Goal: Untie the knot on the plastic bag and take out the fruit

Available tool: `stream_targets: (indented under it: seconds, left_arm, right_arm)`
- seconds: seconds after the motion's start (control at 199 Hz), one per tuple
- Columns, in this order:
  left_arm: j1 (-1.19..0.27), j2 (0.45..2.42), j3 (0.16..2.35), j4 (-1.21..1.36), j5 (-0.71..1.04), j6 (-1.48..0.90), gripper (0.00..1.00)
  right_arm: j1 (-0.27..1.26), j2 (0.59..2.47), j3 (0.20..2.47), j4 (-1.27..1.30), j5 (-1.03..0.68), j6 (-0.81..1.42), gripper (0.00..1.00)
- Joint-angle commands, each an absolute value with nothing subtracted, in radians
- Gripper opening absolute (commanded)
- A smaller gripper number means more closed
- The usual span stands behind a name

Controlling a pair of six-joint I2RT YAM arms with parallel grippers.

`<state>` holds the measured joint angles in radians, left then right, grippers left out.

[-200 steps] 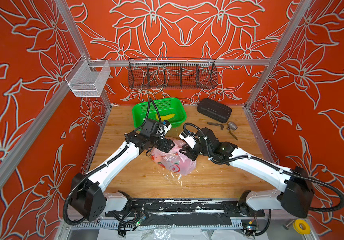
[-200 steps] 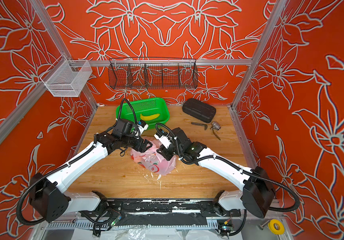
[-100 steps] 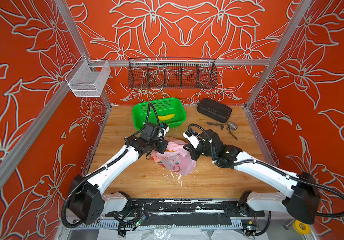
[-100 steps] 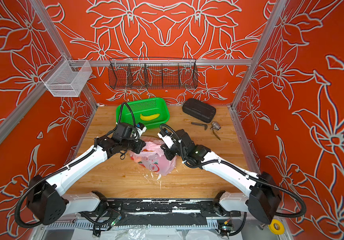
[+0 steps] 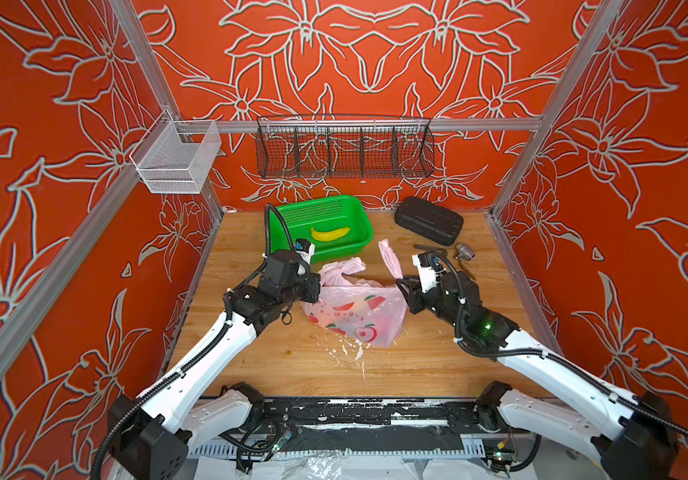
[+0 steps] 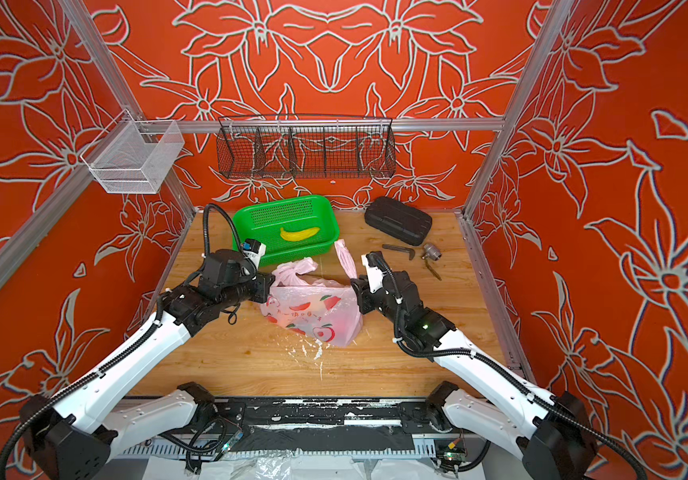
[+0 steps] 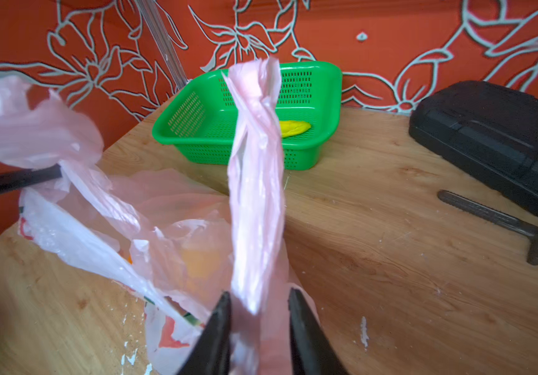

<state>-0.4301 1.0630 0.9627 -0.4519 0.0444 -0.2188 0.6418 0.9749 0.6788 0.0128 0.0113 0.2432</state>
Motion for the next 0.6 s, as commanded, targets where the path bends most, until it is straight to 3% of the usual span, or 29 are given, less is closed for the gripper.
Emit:
stream_targets:
  seconds: [0.0,0.1,0.261,0.442,0.598]
  left_arm:
    - [-0.419,1.036,0.965,-0.452,0.094,-0.241,0.38]
    - [-0.421,0.995,0.971,-0.46,0.118,-0.254,0.56]
    - [-0.434,0.899,0.983,-0.464,0.133,-0.325,0.69]
    - [-0.531,0.914,1.083,-0.593,0.051,-0.362,0.8]
    - [-0.661,0.978,1.138,-0.645,0.074,-0.058,0.87]
  right_arm:
    - [0.636,0.97,0.702,-0.041,0.051,0.284,0.46]
    - [0.636,0.959,0.758,-0.103,0.005,0.29,0.64]
    - [0.635,0.965,0.865,-0.162,-0.051,0.295,0.84]
    - [0.635,1.087,1.053,-0.309,-0.083,0.247,0.87]
    - [0.635,1.222,1.19,-0.383,-0.186,0.228,0.87]
